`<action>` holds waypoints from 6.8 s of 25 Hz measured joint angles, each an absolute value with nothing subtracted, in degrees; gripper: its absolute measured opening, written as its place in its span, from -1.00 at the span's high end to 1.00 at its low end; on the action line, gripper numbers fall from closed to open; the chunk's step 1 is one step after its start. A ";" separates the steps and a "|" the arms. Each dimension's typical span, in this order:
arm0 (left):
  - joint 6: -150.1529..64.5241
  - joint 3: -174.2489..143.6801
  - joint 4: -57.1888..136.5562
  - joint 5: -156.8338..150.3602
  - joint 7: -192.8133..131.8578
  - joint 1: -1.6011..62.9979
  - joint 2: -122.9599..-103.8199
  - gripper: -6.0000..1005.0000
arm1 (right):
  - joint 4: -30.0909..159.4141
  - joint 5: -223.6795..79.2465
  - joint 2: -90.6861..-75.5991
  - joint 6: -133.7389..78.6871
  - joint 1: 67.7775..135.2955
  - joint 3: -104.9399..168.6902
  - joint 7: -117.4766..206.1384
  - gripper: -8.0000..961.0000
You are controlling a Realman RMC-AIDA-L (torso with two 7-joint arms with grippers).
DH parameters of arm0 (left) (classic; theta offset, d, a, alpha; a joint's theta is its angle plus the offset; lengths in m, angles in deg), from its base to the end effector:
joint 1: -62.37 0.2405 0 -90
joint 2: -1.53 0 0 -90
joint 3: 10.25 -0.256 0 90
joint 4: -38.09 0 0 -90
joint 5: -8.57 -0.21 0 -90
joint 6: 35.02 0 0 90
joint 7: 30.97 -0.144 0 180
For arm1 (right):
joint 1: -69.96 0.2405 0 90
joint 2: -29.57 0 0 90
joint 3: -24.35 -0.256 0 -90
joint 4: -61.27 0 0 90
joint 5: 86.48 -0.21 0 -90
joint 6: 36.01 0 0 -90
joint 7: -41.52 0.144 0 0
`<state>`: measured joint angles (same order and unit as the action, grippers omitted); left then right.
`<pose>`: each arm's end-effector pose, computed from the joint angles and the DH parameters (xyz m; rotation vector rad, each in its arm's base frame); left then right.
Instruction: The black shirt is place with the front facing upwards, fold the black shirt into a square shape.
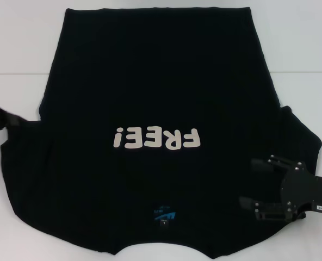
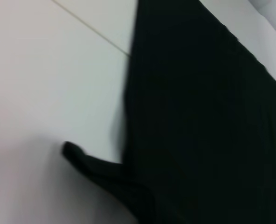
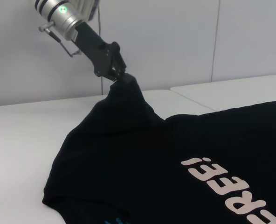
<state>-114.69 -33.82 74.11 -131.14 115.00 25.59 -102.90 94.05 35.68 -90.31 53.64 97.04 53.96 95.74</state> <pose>-0.3353 0.3811 0.1234 -1.8107 -1.9279 -0.4844 0.2996 0.2998 -0.0108 -2.6927 0.2807 0.5937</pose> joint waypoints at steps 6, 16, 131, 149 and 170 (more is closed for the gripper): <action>-117.26 -34.01 73.43 -131.02 115.29 22.87 -103.92 0.97 | 94.03 35.68 -90.33 53.67 97.16 53.96 95.75 -0.96; -114.48 -34.04 68.25 -130.67 114.64 21.45 -107.24 0.86 | 93.96 35.68 -90.40 53.82 97.21 54.03 95.75 -0.96; -138.60 -31.54 71.42 -118.88 31.39 37.02 -116.53 -0.75 | 102.28 35.52 -80.30 52.55 97.48 43.26 159.71 -0.96; -138.32 -32.26 74.97 -119.13 32.89 37.60 -117.18 -0.74 | 102.84 65.74 -73.94 50.16 110.42 51.57 188.94 -0.96; -138.26 -31.89 74.48 -119.13 33.10 38.05 -117.21 -0.75 | 91.90 63.48 -78.01 39.11 112.88 53.25 187.52 -0.96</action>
